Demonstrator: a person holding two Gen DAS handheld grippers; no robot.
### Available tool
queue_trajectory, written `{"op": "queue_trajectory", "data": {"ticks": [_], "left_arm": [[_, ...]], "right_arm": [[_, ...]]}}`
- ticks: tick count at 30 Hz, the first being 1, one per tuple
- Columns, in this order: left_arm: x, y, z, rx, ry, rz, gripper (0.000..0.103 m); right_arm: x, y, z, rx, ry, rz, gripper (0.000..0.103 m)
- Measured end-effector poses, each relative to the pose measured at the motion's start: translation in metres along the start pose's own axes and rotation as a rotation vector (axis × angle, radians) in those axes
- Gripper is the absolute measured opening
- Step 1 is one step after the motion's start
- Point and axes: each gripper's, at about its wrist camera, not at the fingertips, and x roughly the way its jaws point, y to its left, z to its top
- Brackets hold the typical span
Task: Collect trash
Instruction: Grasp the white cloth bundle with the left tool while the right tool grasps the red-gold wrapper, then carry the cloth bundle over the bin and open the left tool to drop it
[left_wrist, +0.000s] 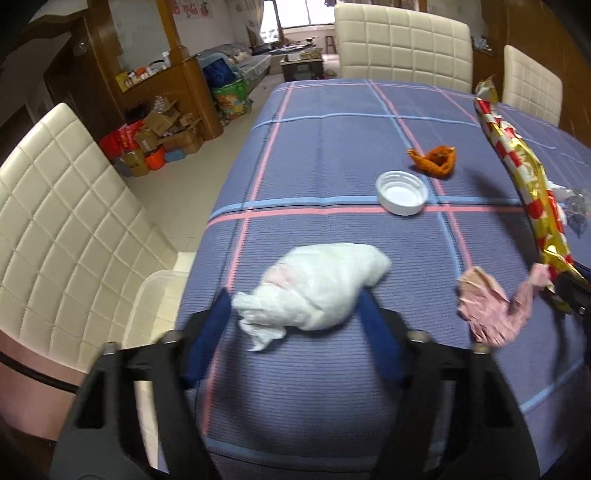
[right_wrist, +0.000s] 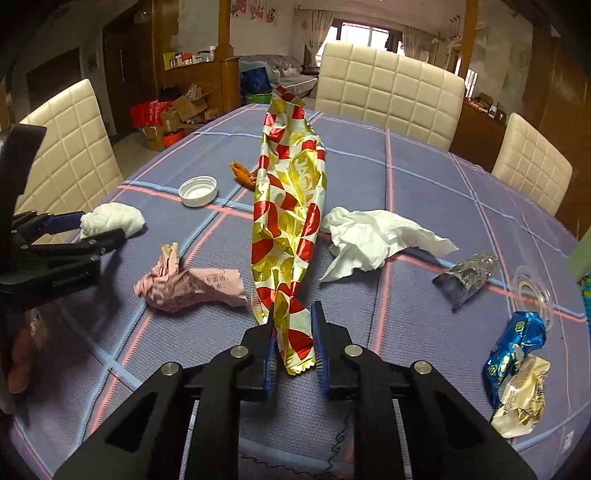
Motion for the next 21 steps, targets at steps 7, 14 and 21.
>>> {"op": "queue_trajectory", "data": {"ticks": [7, 14, 21], "left_arm": [[-0.014, -0.008, -0.007, 0.017, -0.005, -0.049, 0.033], [-0.042, -0.007, -0.015, 0.013, -0.045, -0.048, 0.033], [-0.060, -0.003, -0.023, 0.024, -0.079, -0.023, 0.033]], "right_arm": [[-0.006, -0.002, 0.001, 0.011, -0.007, 0.004, 0.016], [-0.021, 0.003, 0.001, -0.001, -0.036, 0.020, 0.016], [-0.037, 0.012, -0.001, -0.027, -0.061, 0.033, 0.016]]}}
